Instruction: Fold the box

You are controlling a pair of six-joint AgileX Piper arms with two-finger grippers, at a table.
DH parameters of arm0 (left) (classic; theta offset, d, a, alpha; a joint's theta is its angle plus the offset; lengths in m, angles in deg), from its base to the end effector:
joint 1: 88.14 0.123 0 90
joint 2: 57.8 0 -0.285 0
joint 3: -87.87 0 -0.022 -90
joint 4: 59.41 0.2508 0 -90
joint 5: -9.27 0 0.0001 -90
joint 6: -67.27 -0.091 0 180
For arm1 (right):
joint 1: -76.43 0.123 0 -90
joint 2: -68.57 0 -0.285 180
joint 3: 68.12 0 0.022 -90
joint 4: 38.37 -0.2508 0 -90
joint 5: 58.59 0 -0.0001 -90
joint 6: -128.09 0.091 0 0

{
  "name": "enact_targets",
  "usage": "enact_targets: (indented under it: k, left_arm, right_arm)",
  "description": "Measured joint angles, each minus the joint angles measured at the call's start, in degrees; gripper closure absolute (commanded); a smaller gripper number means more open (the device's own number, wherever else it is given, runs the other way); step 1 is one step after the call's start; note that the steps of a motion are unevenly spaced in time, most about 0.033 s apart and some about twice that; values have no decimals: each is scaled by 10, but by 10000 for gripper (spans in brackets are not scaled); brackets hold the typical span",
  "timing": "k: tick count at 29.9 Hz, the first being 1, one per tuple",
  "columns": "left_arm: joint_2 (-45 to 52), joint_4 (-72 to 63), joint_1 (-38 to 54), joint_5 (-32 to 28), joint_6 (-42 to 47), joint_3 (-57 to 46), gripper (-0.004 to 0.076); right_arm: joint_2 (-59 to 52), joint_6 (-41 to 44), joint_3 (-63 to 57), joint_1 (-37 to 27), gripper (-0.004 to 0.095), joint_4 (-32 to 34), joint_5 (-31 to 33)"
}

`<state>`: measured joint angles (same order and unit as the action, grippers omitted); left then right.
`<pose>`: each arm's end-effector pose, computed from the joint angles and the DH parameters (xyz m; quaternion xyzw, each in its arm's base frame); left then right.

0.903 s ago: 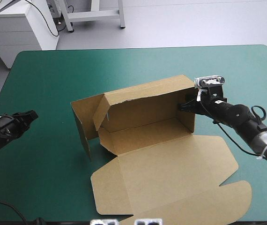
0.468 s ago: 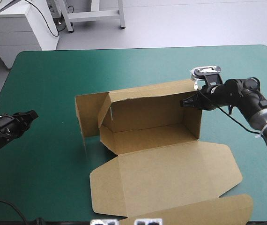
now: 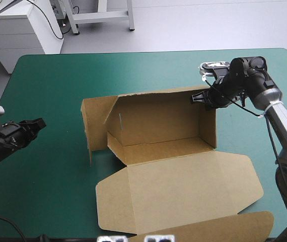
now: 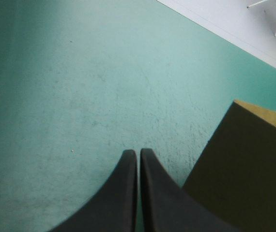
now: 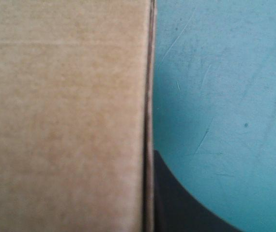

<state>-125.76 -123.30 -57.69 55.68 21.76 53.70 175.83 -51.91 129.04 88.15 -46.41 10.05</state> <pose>0.2008 0.0493 0.3144 -0.1381 0.8421 -0.2271 0.4692 0.3582 0.0864 0.3327 -0.0871 0.9766 0.0873 0.1760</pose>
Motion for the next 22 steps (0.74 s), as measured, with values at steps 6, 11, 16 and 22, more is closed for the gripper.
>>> enact_targets:
  k: [6,11,16,22]
  left_arm:
    - [0,0,-25,1,-14,0,717]
    - [0,0,-26,-1,-15,0,717]
    - [0,0,-26,-2,-15,-1,717]
    - [0,0,-26,-5,-20,-1,717]
  right_arm:
    - [31,24,28,0,922,13,-3]
    - [71,33,69,-5,922,17,-5]
    - [102,40,95,-17,922,10,-3]
    - [130,44,103,-21,922,10,-23]
